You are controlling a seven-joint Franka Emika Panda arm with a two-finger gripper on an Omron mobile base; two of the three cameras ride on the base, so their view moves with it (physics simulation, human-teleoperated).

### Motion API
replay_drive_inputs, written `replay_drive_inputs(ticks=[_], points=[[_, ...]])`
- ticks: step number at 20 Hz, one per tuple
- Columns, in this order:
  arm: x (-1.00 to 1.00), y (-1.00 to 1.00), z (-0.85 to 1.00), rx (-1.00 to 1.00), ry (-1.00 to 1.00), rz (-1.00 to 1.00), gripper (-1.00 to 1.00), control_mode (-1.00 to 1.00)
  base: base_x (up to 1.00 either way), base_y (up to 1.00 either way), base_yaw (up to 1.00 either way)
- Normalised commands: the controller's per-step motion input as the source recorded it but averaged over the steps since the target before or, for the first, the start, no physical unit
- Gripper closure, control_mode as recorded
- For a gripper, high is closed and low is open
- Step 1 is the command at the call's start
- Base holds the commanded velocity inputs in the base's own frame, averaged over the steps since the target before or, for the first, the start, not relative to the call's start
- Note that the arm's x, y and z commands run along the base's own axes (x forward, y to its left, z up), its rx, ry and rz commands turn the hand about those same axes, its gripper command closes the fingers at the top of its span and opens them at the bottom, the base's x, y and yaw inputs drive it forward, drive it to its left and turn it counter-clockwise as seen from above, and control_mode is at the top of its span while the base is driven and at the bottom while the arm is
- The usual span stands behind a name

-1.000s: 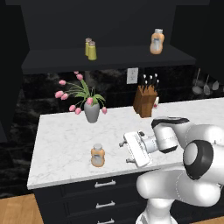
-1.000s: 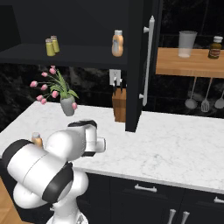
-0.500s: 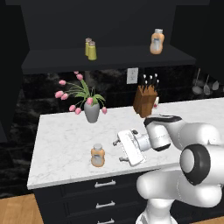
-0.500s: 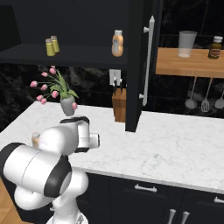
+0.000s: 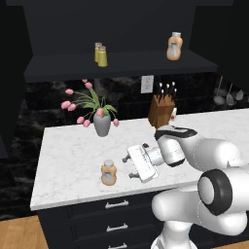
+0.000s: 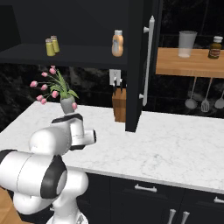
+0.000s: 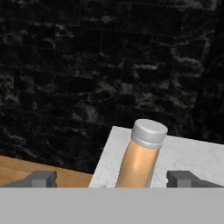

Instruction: Put the shaker and condiment bottle from the counter next to their counterparts in the cabinet.

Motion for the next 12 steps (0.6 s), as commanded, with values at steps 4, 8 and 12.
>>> replay_drive_inputs(ticks=[4, 8, 12], points=[[0.00, 0.00, 0.00, -0.04, 0.05, 0.00, -1.00, -1.00, 0.00, 0.00, 0.00], [0.06, 0.00, 0.00, -0.01, 0.00, 0.00, -1.00, -1.00, 0.00, 0.00, 0.00], [0.31, 0.00, 0.00, 0.00, 0.00, 0.00, -1.00, -1.00, 0.00, 0.00, 0.00]])
